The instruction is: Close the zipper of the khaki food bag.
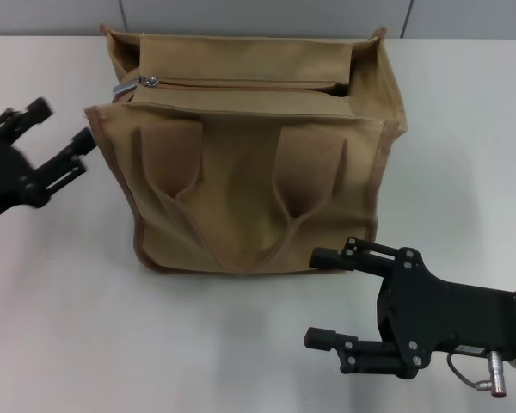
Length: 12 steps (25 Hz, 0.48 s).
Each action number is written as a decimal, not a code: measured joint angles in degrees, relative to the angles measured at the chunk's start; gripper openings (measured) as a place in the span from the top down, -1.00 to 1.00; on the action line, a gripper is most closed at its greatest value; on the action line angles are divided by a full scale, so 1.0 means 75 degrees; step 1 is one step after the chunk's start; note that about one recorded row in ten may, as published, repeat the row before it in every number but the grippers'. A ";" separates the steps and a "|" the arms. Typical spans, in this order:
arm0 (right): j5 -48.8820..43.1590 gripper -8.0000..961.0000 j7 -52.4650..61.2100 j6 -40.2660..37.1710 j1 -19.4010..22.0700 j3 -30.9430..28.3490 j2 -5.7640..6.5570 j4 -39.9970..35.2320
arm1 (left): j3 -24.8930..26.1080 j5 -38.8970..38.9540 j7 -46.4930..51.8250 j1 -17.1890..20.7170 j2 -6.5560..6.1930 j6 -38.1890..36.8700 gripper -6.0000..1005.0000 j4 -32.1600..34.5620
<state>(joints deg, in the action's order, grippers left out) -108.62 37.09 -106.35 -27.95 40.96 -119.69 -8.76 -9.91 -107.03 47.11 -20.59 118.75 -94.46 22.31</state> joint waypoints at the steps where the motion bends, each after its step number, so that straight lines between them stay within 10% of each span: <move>1: 0.0000 -0.54 0.0000 0.0000 0.0000 0.0000 0.0000 0.0000 | 0.0000 0.0000 0.0000 0.0000 0.0000 0.0000 -0.54 0.0000; 12: 0.0000 -0.53 -0.0033 0.0170 -0.0008 -0.0001 -0.0009 0.0244 | -0.0218 0.0107 -0.0239 -0.0581 0.0015 0.0637 -0.53 -0.0466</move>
<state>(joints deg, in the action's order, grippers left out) -108.62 36.85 -105.08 -28.01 40.95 -119.75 -6.92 -11.55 -106.24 45.32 -24.95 118.86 -89.68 18.81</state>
